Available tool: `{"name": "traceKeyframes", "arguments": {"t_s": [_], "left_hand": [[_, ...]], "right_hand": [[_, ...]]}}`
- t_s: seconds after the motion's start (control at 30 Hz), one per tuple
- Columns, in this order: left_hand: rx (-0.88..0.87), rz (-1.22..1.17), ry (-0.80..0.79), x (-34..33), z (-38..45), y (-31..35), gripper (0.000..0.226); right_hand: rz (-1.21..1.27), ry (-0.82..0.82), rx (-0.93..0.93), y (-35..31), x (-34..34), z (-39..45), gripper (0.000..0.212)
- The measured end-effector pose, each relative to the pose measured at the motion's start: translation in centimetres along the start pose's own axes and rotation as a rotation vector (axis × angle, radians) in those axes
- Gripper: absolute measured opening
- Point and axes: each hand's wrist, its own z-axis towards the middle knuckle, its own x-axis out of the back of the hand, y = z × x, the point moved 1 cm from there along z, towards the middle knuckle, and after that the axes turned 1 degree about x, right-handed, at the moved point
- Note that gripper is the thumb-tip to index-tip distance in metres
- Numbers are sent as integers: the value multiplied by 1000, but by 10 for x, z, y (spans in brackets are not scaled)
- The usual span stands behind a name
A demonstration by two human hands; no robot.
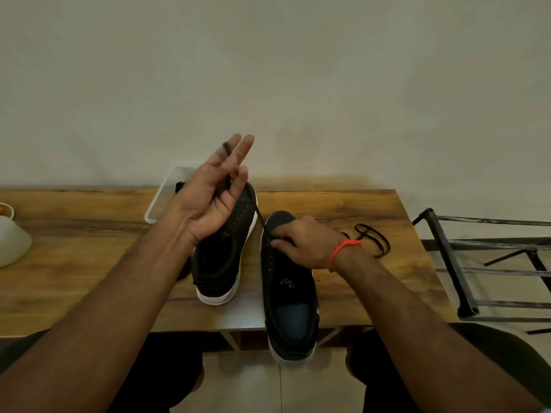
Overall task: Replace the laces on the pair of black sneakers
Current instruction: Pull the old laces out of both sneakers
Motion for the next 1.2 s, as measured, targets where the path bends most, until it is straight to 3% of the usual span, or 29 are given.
{"name": "traceKeyframes", "arguments": {"t_s": [0.1, 0.17, 0.23, 0.3, 0.4, 0.47, 0.53, 0.63, 0.7, 0.77, 0.83, 0.9, 0.97, 1.03, 1.1, 1.2], "left_hand": [[-170, 239, 180, 6, 3, -1, 56], [-192, 598, 220, 9, 4, -4, 66], [-170, 1059, 114, 6, 3, -11, 68], [9, 1211, -78, -1, 0, -22, 61], [288, 995, -326, -16, -14, -36, 51], [322, 810, -372, -23, -18, -40, 53], [266, 626, -314, -27, -17, -42, 58], [84, 392, -141, -19, -6, -41, 67], [-22, 416, -32, -8, 1, -41, 71], [-86, 646, 55, 1, 4, -43, 74], [-83, 950, 47, 3, 1, -45, 69], [36, 1108, -63, 0, -2, -47, 58], [193, 1035, -201, -4, -6, -50, 50], [273, 910, -252, -11, -8, -52, 47], [287, 799, -240, -15, -10, -49, 50], [233, 574, -210, -18, -10, -48, 54]], "right_hand": [[239, 50, 155, -6, 18, -7, 20], [552, 51, 196, -9, 35, -16, 14], [815, 139, 234, -12, 46, -24, 13], [954, 343, 235, -8, 53, -25, 16], [1063, 584, 99, 12, 52, -18, 23], [1012, 598, -34, 23, 48, -14, 25], [775, 506, -121, 23, 43, -13, 24], [377, 225, -113, 11, 34, -13, 19], [287, 45, -61, 2, 31, -12, 22], [305, 1, 21, -4, 33, -13, 26], [449, 124, 76, -6, 40, -16, 26], [553, 355, 53, 0, 45, -18, 26], [552, 556, -10, 13, 47, -16, 25], [523, 615, -55, 22, 45, -13, 20], [519, 591, -75, 26, 42, -12, 17], [438, 394, -56, 23, 35, -11, 19]]}}
